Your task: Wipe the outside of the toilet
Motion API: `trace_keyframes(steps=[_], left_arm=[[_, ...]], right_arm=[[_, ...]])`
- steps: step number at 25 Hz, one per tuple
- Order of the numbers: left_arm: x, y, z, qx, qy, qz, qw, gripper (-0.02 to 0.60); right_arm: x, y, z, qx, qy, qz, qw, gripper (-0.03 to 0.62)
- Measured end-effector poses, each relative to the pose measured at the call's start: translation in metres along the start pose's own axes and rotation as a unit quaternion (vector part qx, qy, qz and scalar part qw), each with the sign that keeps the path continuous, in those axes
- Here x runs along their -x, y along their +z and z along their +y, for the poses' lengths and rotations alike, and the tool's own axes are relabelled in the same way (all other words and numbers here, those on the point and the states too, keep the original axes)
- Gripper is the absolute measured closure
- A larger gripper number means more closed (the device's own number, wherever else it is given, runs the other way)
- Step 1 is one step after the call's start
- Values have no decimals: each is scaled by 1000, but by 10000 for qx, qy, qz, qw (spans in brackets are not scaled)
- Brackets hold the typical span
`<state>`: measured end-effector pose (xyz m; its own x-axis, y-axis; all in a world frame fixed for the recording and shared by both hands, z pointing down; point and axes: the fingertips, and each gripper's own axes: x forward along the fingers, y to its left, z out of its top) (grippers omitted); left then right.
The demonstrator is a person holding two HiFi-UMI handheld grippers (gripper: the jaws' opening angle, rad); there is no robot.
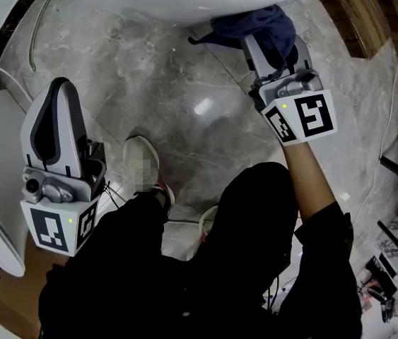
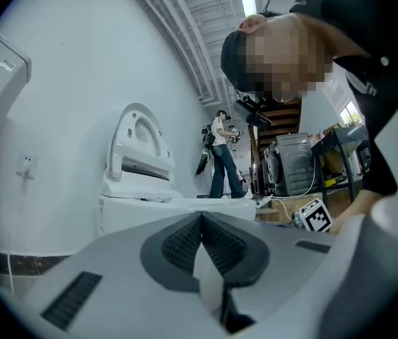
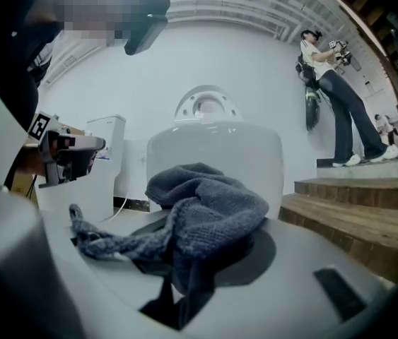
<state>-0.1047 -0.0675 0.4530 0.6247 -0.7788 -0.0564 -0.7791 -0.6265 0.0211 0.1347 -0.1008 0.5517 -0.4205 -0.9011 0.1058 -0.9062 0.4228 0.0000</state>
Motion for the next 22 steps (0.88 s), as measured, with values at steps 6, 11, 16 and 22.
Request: trace_keyframes(steps=[6, 11, 16, 22], left_arm=[[-2, -1, -4, 34, -54, 63, 10000, 572], [2, -7, -4, 6, -101, 116, 9999, 572], [-3, -6, -9, 19, -212, 63, 9998, 572], [-2, -9, -10, 13, -232, 129, 9996, 571]], right_arm=[[-8, -25, -5, -174, 94, 183, 9996, 488], [-21, -53, -2, -385, 146, 366, 9985, 487], [-29, -75, -3, -347, 215, 587, 9974, 487], [-37, -103, -5, -502, 233, 939, 9940, 487]])
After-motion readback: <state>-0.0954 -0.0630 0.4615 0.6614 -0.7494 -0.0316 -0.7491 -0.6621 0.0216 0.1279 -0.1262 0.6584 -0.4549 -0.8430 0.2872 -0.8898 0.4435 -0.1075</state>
